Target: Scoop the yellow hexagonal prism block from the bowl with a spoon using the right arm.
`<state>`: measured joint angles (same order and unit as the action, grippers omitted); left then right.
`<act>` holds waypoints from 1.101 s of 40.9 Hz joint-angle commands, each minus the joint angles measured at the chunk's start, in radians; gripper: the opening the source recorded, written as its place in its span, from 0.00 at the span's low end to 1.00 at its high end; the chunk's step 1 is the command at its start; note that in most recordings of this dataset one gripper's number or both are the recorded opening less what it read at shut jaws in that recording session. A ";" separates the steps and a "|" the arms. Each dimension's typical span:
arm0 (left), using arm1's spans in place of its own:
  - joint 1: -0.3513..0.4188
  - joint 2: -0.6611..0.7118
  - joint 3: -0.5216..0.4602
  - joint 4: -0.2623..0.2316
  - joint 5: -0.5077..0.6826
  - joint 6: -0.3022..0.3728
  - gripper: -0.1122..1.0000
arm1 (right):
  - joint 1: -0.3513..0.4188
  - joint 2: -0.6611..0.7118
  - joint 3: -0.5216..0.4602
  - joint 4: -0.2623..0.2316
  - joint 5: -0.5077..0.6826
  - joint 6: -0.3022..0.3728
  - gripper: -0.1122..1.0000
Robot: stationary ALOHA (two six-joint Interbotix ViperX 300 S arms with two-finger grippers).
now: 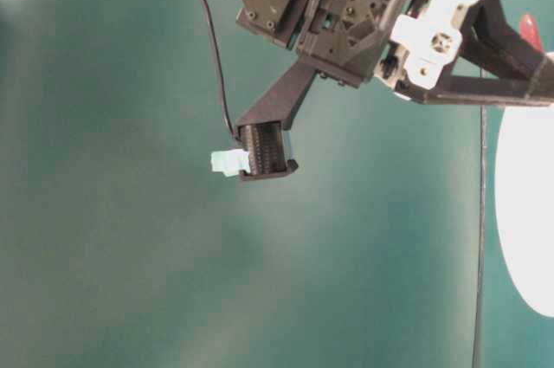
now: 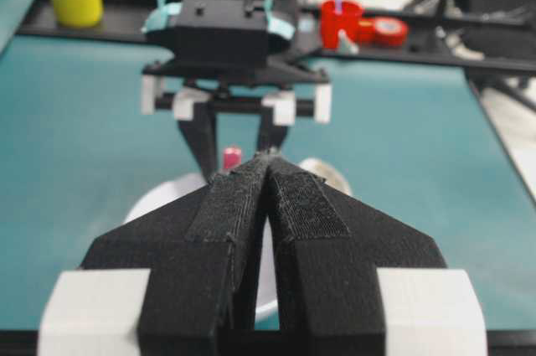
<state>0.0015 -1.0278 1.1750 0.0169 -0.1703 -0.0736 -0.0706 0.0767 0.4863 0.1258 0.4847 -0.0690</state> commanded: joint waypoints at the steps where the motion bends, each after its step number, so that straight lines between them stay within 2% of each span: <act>1: 0.002 0.005 -0.029 0.003 -0.009 -0.002 0.09 | 0.003 -0.005 -0.008 0.003 -0.014 -0.002 0.55; 20: 0.002 0.005 -0.029 0.002 -0.009 -0.002 0.09 | 0.003 0.009 -0.008 0.003 -0.020 -0.002 0.53; 25: 0.002 0.005 -0.029 0.002 -0.009 -0.002 0.09 | 0.003 0.009 -0.008 0.005 -0.020 -0.002 0.47; 32: 0.002 0.005 -0.029 0.003 -0.009 -0.002 0.09 | 0.003 0.009 -0.014 0.003 -0.020 -0.002 0.30; 45: 0.002 0.005 -0.029 0.002 -0.009 -0.003 0.09 | 0.003 -0.040 -0.072 0.000 0.008 -0.005 0.30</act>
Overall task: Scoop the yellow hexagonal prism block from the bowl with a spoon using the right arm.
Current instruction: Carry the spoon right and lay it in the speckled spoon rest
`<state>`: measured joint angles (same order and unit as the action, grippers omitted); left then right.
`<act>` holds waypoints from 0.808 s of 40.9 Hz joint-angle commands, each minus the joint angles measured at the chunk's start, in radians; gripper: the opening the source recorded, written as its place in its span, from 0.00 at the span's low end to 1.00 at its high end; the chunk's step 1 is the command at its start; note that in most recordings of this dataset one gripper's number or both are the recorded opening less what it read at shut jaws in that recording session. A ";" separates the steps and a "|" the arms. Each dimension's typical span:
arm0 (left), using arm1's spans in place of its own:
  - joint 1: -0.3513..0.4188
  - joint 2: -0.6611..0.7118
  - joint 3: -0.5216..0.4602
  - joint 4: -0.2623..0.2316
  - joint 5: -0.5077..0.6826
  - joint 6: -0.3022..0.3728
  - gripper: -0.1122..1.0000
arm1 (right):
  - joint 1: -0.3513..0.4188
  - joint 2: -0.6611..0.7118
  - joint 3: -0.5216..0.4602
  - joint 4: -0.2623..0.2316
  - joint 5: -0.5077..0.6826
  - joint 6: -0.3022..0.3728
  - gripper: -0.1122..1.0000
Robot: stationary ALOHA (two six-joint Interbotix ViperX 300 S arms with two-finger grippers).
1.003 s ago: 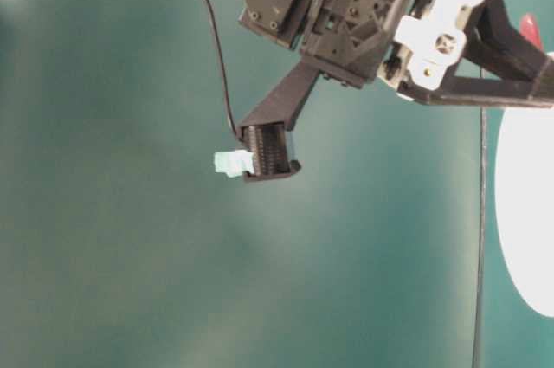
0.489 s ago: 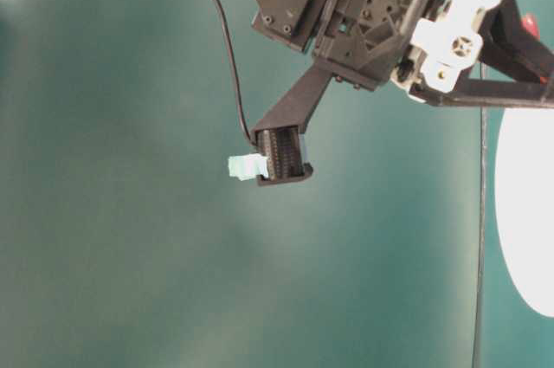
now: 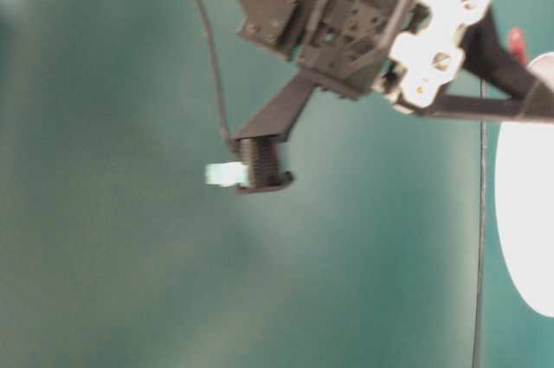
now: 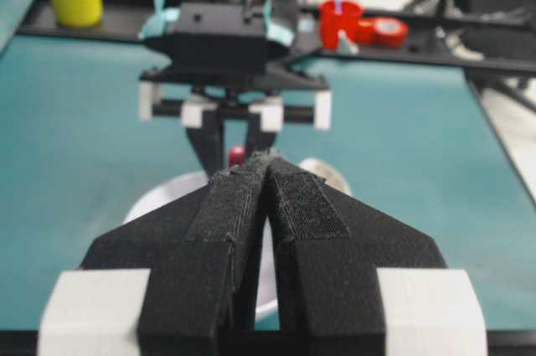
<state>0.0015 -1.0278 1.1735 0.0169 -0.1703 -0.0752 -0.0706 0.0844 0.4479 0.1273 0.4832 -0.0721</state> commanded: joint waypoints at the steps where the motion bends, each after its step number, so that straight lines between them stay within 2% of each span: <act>1: 0.002 0.005 -0.028 0.002 -0.009 -0.002 0.09 | 0.003 -0.055 -0.037 -0.002 0.015 -0.002 0.30; 13: 0.002 0.006 -0.028 0.002 -0.009 -0.002 0.09 | 0.009 -0.141 -0.041 0.003 0.094 0.002 0.30; 22: 0.000 0.005 -0.029 0.002 -0.009 -0.003 0.09 | 0.071 -0.209 -0.023 0.021 0.121 0.005 0.30; 26: 0.002 0.005 -0.028 0.002 -0.009 -0.003 0.09 | 0.101 -0.227 -0.003 0.028 0.120 0.031 0.30; 33: 0.002 0.006 -0.028 0.002 -0.009 -0.003 0.09 | 0.150 -0.262 0.044 0.025 0.107 0.140 0.30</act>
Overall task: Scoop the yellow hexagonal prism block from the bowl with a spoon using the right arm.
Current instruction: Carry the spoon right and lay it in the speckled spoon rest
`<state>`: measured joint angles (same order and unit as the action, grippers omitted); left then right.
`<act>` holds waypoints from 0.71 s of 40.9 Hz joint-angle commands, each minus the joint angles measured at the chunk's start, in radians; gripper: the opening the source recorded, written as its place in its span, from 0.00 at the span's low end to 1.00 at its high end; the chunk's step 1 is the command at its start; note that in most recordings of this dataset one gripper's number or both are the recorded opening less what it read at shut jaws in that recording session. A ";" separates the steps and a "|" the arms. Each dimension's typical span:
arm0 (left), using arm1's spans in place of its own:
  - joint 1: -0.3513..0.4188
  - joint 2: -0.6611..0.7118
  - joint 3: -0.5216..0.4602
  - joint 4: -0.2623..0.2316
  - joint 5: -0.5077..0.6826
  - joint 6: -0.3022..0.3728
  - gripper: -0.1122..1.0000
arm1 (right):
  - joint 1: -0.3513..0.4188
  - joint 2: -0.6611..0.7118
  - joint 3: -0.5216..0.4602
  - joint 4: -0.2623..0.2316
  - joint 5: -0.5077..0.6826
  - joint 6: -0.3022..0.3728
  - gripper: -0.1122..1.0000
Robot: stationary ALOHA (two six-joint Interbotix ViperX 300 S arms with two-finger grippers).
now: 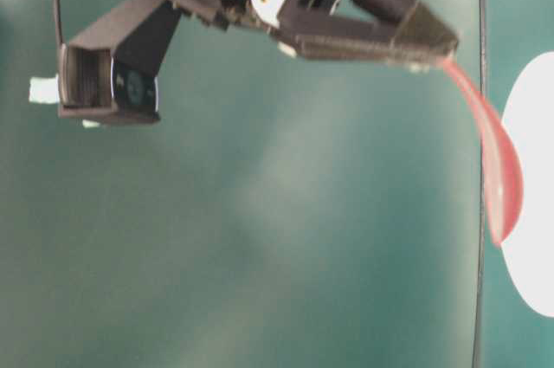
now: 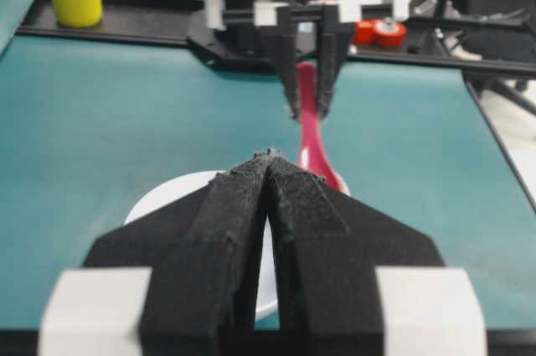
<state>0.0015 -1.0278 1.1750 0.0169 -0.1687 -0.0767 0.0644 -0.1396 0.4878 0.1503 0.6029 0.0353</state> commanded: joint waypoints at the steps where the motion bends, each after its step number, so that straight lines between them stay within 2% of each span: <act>1: 0.000 0.006 -0.029 0.002 -0.011 -0.002 0.09 | 0.020 -0.043 0.011 0.000 -0.014 0.046 0.30; 9: 0.002 0.006 -0.029 0.002 -0.011 -0.005 0.09 | 0.069 -0.107 0.100 -0.005 -0.049 0.132 0.30; 19: 0.002 0.006 -0.029 0.002 -0.011 -0.008 0.09 | 0.110 -0.198 0.276 -0.005 -0.193 0.224 0.30; 29: 0.002 0.009 -0.028 0.002 -0.006 -0.006 0.09 | 0.115 -0.233 0.426 -0.002 -0.276 0.278 0.30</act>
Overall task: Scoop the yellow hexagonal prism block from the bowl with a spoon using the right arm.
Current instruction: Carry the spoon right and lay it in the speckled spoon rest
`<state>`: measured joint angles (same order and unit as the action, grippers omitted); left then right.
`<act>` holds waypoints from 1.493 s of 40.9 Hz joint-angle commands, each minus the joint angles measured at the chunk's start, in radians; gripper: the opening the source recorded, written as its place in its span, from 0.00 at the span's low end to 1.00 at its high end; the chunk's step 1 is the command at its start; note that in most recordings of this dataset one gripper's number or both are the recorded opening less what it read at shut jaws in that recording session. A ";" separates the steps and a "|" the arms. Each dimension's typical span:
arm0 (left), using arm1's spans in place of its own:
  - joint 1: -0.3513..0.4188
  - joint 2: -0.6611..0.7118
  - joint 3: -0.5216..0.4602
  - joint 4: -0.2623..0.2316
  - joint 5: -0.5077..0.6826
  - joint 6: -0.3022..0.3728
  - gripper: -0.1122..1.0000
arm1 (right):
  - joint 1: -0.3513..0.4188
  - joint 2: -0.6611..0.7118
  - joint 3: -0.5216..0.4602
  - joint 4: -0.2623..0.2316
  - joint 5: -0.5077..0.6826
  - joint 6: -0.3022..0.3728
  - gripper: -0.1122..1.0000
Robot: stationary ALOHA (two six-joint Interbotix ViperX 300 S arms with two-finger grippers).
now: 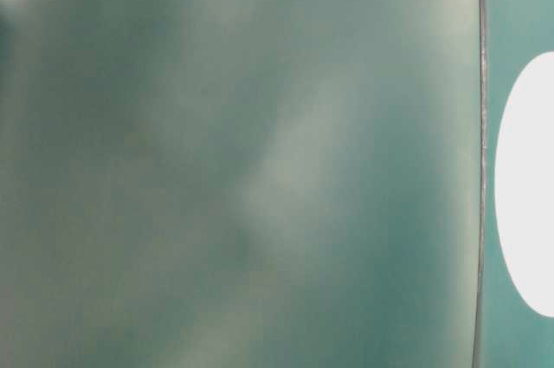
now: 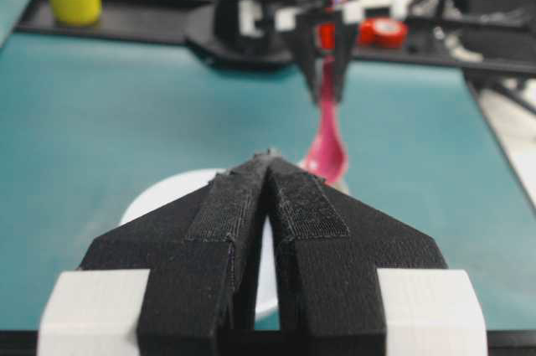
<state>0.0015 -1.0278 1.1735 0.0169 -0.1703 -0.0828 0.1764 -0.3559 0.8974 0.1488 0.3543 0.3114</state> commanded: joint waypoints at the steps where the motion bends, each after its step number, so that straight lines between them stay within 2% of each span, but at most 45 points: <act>1: 0.002 0.009 -0.026 0.002 -0.005 0.000 0.09 | 0.003 -0.017 0.029 0.000 -0.035 0.002 0.30; 9: 0.002 0.011 -0.026 0.003 -0.005 0.000 0.09 | 0.008 -0.017 0.074 -0.018 -0.041 -0.002 0.30; 19: 0.002 0.011 -0.026 0.002 -0.005 0.000 0.09 | 0.018 -0.017 0.089 -0.066 -0.038 -0.002 0.30; 41: 0.002 0.011 -0.026 0.002 -0.005 -0.002 0.09 | 0.020 -0.006 0.080 -0.072 -0.038 -0.002 0.30; 52: 0.002 0.011 -0.028 0.002 -0.005 -0.003 0.09 | 0.020 -0.006 0.080 -0.072 -0.043 0.006 0.53; 61: 0.002 0.011 -0.026 0.002 -0.006 -0.005 0.09 | 0.020 -0.012 0.078 -0.075 -0.072 0.008 0.59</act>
<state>0.0000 -1.0262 1.1750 0.0153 -0.1687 -0.0859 0.1933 -0.3590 0.9956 0.0782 0.3053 0.3191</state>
